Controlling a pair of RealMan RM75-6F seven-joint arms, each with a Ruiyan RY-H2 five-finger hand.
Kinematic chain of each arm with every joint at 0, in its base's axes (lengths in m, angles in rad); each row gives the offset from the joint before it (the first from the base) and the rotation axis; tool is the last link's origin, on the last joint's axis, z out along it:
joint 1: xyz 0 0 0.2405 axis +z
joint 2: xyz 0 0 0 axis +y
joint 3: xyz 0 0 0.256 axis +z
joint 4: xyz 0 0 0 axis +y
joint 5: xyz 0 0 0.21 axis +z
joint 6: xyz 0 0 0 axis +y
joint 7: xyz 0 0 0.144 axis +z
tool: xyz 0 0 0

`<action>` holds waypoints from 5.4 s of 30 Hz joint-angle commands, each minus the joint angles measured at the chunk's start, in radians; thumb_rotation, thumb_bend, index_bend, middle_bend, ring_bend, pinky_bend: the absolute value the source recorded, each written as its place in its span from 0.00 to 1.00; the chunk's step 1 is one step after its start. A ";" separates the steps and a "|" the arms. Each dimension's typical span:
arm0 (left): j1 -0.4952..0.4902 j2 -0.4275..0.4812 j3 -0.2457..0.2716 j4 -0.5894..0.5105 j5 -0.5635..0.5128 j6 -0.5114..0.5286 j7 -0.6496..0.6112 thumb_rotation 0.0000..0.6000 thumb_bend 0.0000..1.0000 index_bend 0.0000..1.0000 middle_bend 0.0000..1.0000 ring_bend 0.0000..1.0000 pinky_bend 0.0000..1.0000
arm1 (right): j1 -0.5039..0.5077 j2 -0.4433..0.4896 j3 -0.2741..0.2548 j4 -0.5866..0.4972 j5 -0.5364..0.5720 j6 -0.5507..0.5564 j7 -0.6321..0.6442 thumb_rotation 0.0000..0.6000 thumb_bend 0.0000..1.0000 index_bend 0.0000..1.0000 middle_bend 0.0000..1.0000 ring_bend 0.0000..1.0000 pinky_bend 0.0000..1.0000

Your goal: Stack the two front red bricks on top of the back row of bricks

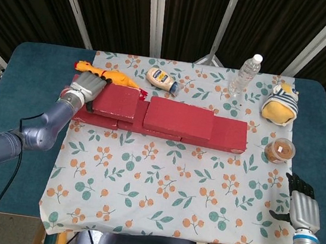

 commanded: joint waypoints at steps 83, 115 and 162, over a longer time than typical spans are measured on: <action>-0.169 -0.148 0.208 0.120 -0.123 -0.006 -0.148 1.00 0.00 0.17 0.28 0.27 0.30 | 0.007 0.020 -0.015 -0.001 0.007 0.024 0.045 1.00 0.11 0.00 0.00 0.00 0.00; -0.199 -0.157 0.242 0.113 -0.182 -0.009 -0.140 1.00 0.00 0.11 0.20 0.21 0.28 | 0.007 0.020 -0.015 -0.002 0.010 0.028 0.048 1.00 0.11 0.00 0.00 0.00 0.00; -0.204 -0.191 0.223 0.132 -0.215 0.020 -0.088 1.00 0.00 0.05 0.15 0.17 0.27 | 0.011 0.020 -0.008 -0.017 0.054 0.031 0.025 1.00 0.11 0.00 0.00 0.00 0.00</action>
